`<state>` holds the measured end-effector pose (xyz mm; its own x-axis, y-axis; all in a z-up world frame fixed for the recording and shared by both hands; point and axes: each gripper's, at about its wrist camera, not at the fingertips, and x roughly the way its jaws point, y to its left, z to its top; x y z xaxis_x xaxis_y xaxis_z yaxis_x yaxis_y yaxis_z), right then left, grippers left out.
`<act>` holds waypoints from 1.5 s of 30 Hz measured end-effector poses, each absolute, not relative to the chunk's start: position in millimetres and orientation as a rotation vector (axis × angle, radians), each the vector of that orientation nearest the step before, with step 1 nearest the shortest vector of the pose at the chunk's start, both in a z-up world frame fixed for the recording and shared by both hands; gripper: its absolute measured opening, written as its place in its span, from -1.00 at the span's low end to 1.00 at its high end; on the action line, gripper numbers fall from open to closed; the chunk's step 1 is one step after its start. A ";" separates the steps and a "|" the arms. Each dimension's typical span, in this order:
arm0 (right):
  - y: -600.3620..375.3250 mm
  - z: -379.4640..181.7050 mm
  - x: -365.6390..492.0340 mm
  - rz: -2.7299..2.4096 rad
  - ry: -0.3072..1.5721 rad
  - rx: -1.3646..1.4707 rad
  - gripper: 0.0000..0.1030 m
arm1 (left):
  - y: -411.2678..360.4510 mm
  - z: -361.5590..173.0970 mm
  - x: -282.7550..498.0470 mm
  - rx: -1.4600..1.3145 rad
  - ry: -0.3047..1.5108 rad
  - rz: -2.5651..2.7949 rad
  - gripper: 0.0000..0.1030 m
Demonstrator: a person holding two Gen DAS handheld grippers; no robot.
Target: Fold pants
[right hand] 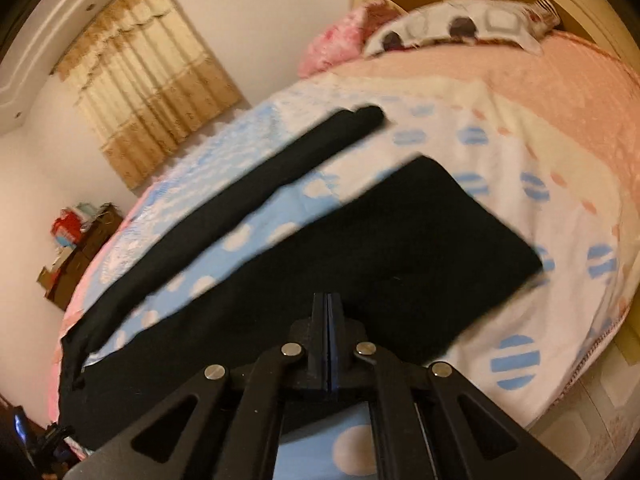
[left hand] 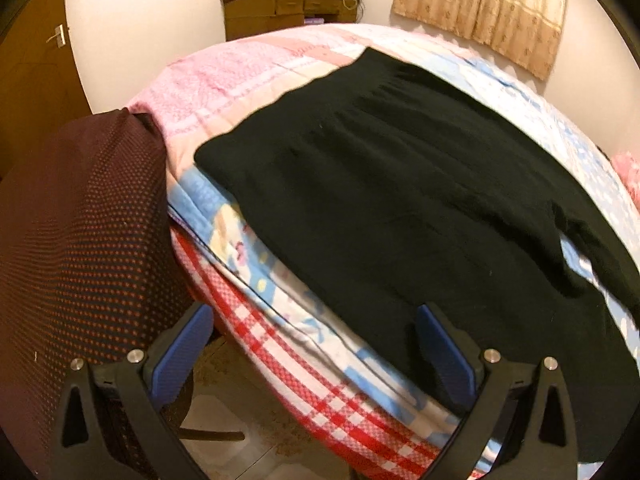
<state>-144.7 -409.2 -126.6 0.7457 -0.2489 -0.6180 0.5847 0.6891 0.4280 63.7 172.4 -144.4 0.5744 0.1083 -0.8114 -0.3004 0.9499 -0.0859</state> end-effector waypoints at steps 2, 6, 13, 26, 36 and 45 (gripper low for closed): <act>-412.8 -135.1 -147.1 -0.492 0.557 0.687 -1.00 | 175.1 -144.9 65.9 -0.229 0.929 0.258 1.00; -409.1 -134.8 -145.0 -0.483 0.555 0.666 -0.99 | 169.9 -146.2 77.7 -0.196 0.922 0.240 0.99; -414.8 -132.3 -144.5 -0.471 0.559 0.662 -1.00 | 177.0 -151.4 84.4 -0.347 0.916 0.077 0.00; -420.0 -134.7 -169.0 -0.513 0.523 0.730 -0.99 | 190.6 -150.1 76.7 -0.435 0.877 0.058 -0.68; -441.4 -148.6 -199.3 -0.576 0.482 0.945 -0.99 | 200.5 -154.0 77.1 -0.515 0.873 0.065 -0.68; -442.7 -143.0 -187.6 -0.656 0.513 0.903 -0.99 | 197.9 -152.2 89.6 -0.499 0.885 0.074 -0.65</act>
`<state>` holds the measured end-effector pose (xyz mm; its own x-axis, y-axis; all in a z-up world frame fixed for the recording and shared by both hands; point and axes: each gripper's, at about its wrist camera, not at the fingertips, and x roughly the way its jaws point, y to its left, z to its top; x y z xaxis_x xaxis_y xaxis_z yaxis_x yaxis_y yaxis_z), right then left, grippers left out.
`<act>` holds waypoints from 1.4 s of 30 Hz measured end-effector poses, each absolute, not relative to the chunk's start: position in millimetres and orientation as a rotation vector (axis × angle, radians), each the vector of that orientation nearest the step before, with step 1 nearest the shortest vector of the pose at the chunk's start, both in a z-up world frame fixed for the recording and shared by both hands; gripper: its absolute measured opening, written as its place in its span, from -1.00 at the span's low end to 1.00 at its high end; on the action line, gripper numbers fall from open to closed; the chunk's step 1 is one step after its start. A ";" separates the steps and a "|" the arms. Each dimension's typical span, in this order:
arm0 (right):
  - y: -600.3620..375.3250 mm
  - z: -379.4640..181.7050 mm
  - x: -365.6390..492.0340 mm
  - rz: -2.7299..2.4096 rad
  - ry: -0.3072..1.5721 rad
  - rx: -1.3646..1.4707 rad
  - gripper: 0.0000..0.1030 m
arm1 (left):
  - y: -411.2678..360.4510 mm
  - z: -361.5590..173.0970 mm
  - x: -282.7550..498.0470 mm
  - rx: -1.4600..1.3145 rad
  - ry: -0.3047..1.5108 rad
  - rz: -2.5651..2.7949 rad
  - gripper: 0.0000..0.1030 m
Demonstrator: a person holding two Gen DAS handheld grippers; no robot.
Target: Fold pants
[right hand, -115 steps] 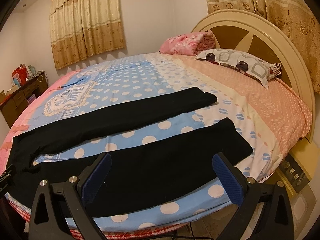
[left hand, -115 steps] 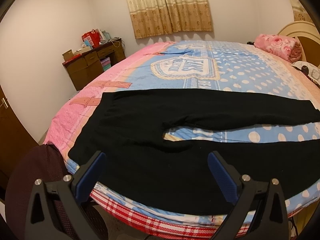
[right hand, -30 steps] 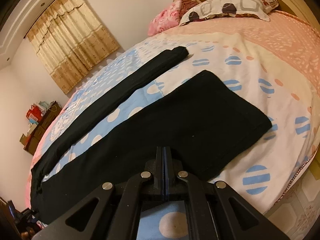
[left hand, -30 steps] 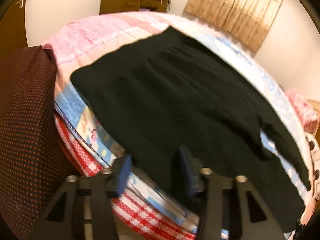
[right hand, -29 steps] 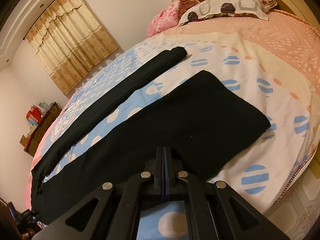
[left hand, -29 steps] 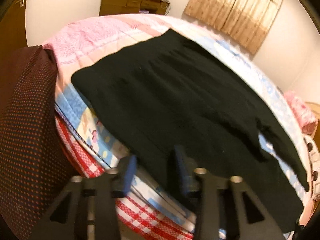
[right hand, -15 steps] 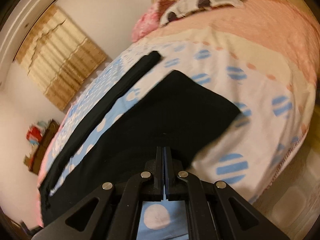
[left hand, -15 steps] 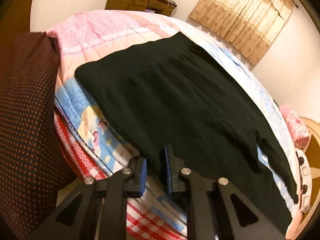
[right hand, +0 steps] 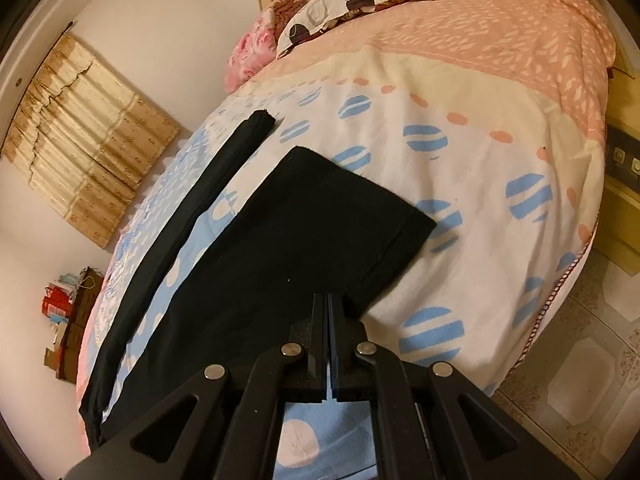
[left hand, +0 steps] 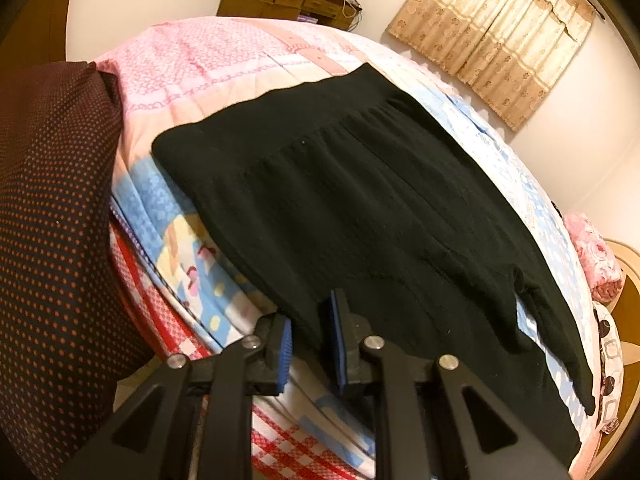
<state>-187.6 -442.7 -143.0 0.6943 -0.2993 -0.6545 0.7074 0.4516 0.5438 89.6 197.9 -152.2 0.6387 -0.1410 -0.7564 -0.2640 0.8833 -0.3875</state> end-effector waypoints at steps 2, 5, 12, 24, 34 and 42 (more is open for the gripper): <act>-443.7 -138.5 -191.6 -0.716 0.503 0.880 -0.98 | 199.2 -152.5 91.9 -0.500 0.887 0.069 -0.65; -453.6 -139.2 -198.5 -0.780 0.516 0.863 -0.98 | 199.6 -154.3 91.6 -0.502 0.884 0.068 -0.64; -458.4 -138.4 -195.7 -0.785 0.554 0.825 -0.96 | 191.7 -152.5 92.8 -0.450 0.895 0.070 -0.14; -460.5 -140.0 -200.2 -0.662 0.508 0.893 0.76 | 180.3 -152.9 98.7 -0.369 0.913 0.107 0.24; -471.2 -144.9 -208.9 -0.772 0.511 0.910 0.61 | 177.0 -154.9 98.4 -0.353 0.910 0.111 0.25; -464.2 -137.2 -188.8 -0.819 0.583 0.679 -0.31 | 168.6 -154.8 96.2 -0.340 0.891 0.122 0.23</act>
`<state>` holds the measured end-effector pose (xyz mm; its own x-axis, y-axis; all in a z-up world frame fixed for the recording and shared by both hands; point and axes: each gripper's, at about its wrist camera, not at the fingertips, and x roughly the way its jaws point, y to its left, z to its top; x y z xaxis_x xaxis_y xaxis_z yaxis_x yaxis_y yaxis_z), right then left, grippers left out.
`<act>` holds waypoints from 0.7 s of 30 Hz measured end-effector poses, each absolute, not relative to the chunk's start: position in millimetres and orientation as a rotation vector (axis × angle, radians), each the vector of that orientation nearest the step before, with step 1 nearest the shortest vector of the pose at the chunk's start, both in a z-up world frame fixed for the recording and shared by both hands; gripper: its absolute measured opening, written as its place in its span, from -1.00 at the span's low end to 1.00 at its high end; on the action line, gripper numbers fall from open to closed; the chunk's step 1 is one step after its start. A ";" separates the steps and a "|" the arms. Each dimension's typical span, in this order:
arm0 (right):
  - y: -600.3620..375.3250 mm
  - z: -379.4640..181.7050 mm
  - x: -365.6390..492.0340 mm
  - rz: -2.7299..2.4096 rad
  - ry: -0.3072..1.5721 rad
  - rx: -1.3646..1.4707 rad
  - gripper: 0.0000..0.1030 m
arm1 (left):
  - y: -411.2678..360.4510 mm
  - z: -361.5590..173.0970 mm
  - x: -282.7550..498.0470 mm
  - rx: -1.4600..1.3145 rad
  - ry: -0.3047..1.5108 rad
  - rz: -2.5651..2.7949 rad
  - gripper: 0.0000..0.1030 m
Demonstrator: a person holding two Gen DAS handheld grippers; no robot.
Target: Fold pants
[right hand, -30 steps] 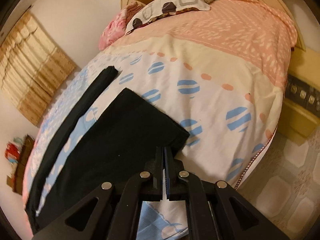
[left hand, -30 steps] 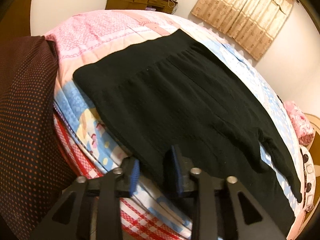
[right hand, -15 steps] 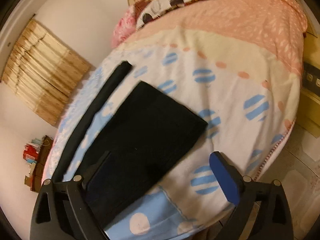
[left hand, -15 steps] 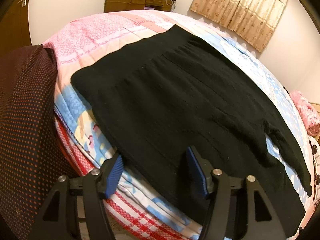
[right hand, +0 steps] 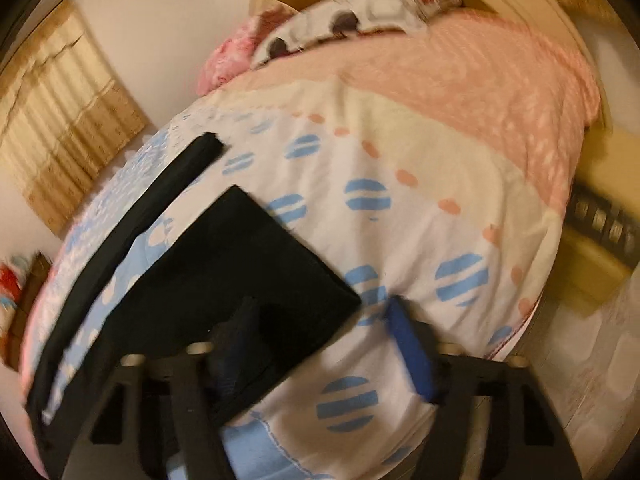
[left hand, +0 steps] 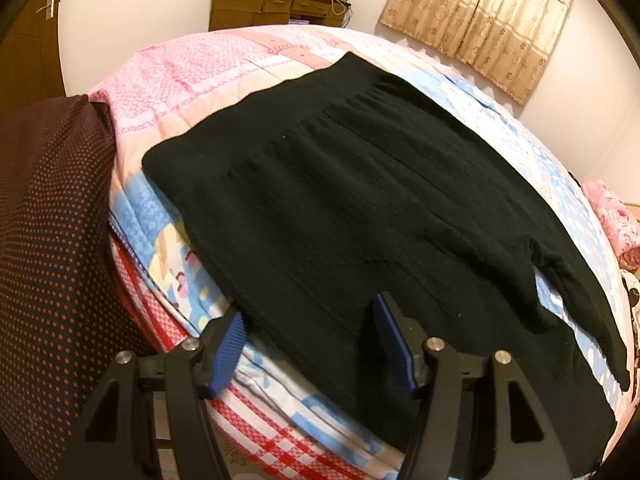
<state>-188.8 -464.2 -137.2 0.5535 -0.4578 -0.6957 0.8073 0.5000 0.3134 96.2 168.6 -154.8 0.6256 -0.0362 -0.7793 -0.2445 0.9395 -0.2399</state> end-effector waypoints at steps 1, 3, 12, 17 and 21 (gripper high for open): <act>-459.7 -134.8 -185.2 -0.809 0.597 0.629 -0.68 | 166.4 -154.6 95.3 -0.332 0.887 0.111 0.02; -457.8 -133.3 -184.2 -0.787 0.607 0.613 -0.72 | 162.4 -152.6 93.9 -0.317 0.880 0.084 -0.53; -457.3 -107.4 -201.3 -0.715 0.550 0.681 -0.89 | 181.2 -138.9 85.0 -0.402 0.852 0.068 -0.83; -455.4 -82.4 -208.1 -0.658 0.447 0.747 -0.89 | 180.4 -118.2 81.9 -0.385 0.788 0.029 -0.83; -457.3 -62.6 -198.6 -0.593 0.381 0.783 -0.89 | 188.0 -106.7 88.2 -0.442 0.767 -0.005 -0.83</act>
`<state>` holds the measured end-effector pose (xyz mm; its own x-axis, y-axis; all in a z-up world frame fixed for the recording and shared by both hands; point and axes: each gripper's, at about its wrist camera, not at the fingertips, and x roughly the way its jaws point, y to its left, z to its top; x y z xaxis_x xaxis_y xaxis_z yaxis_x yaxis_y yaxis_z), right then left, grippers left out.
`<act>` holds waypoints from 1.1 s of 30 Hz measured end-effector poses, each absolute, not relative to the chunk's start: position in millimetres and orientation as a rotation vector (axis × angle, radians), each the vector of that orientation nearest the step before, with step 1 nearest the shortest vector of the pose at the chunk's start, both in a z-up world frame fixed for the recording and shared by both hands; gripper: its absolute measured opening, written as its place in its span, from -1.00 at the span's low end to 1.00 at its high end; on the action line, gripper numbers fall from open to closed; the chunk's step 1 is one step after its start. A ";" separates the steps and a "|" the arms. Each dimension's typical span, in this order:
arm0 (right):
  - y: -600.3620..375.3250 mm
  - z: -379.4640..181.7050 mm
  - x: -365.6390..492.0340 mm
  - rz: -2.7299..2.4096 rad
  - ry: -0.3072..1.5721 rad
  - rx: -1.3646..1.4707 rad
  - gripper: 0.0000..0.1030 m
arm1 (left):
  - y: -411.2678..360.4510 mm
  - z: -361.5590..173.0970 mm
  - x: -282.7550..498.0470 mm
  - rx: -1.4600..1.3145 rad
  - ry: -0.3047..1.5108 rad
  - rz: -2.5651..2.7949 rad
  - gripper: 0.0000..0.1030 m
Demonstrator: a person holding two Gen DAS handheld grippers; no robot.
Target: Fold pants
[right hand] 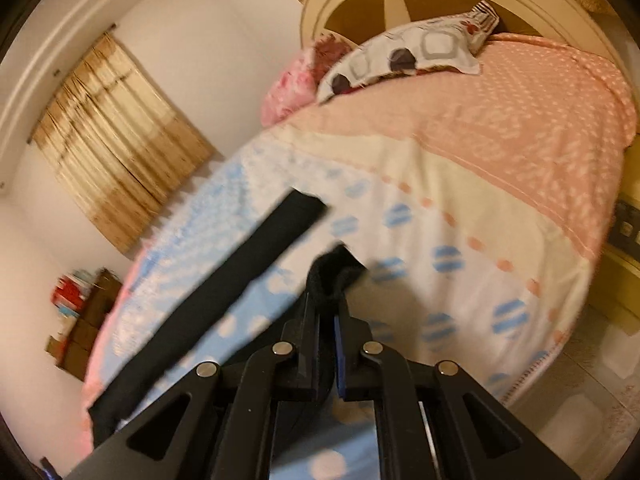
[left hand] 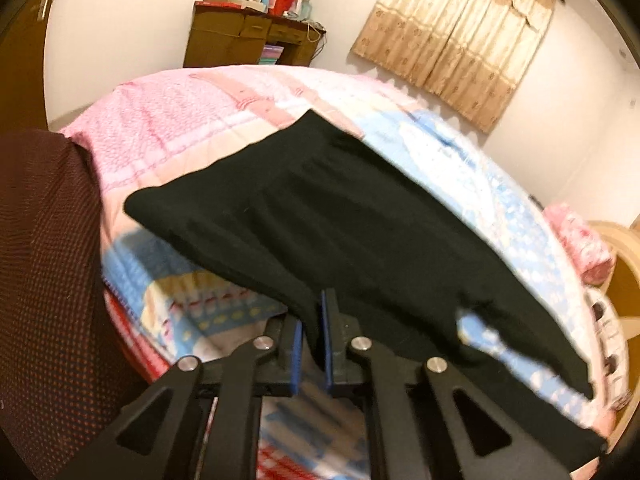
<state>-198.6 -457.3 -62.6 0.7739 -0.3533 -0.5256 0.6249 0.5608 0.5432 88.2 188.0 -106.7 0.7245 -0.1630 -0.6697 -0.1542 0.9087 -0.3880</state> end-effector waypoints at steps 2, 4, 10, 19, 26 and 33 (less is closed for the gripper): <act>-462.5 -51.6 -194.2 -0.581 0.353 0.787 -0.89 | 188.3 -97.4 94.1 -0.459 0.754 -0.017 -0.84; -471.3 -42.1 -188.3 -0.574 0.326 0.801 -0.89 | 187.0 -85.5 101.0 -0.459 0.735 -0.025 -0.84; -492.4 -17.3 -158.7 -0.553 0.285 0.797 -0.89 | 179.1 -48.5 139.9 -0.483 0.670 -0.052 -0.86; -539.4 -0.5 -53.0 -0.605 0.313 0.725 -0.89 | 139.5 -19.0 254.4 -0.434 0.646 -0.001 -0.88; -570.3 -38.3 43.3 -0.671 0.413 0.668 -0.89 | 111.6 -47.2 333.8 -0.301 0.700 0.103 -0.88; -593.0 -92.0 97.5 -0.680 0.565 0.693 -0.88 | 90.5 -67.8 340.0 -0.107 0.817 0.003 -0.83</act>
